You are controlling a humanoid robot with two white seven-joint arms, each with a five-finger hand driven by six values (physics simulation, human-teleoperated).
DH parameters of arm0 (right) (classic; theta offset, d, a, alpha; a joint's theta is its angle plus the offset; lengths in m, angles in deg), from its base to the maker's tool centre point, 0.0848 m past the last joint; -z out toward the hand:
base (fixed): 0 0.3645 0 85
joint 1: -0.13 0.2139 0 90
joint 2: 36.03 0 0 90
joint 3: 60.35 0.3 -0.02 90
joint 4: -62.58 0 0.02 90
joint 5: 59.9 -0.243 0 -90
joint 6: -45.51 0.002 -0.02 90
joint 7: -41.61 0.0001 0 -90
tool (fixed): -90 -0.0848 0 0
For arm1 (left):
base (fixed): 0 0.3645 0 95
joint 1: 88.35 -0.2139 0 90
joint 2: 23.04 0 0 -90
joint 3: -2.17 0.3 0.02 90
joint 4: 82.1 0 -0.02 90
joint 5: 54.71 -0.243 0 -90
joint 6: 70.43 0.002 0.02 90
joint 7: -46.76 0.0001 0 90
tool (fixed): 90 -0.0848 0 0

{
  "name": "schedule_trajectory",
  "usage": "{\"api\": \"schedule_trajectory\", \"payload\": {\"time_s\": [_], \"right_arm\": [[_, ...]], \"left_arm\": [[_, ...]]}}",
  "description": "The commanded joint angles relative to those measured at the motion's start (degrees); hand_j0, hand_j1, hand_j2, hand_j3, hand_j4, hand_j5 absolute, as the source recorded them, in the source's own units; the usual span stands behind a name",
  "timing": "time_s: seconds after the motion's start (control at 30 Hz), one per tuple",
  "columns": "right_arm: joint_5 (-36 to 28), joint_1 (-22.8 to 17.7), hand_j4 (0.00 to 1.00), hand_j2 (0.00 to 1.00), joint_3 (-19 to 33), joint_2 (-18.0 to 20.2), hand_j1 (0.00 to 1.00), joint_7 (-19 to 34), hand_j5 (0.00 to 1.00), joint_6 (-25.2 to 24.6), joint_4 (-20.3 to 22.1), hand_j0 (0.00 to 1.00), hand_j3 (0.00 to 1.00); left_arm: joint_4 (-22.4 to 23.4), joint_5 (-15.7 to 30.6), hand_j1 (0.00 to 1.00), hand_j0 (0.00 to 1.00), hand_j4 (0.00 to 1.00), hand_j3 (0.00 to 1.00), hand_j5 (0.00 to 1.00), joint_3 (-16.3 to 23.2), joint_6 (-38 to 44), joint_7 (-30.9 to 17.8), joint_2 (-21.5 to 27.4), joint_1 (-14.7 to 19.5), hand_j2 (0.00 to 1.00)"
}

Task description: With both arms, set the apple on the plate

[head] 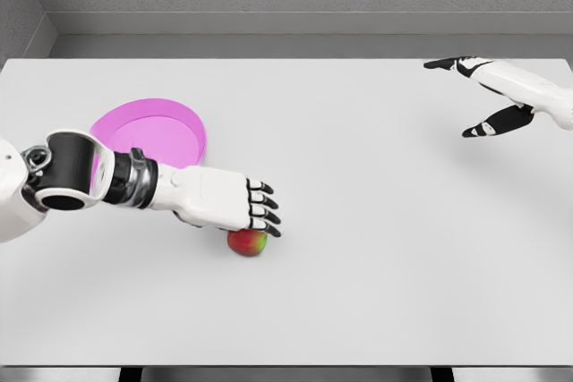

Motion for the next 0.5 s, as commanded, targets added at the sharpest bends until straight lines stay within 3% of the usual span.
{"api": "schedule_trajectory", "payload": {"time_s": [0.0, 0.47], "right_arm": [[-0.5, 0.0, 1.0, 1.0, 0.1, 0.1, 1.0, 0.0, 1.0, -0.2, 0.0, 1.0, 1.0], [-0.5, 0.0, 1.0, 1.0, 0.1, 0.1, 1.0, 0.0, 1.0, -0.2, 0.0, 1.0, 1.0]], "left_arm": [[0.0, 0.2, 1.0, 1.0, 1.0, 1.0, 1.0, 1.1, 0.1, 0.0, 0.6, 0.0, 1.0], [0.0, 0.6, 1.0, 1.0, 1.0, 1.0, 1.0, 1.1, 0.1, 0.0, -0.5, 0.2, 1.0]]}}
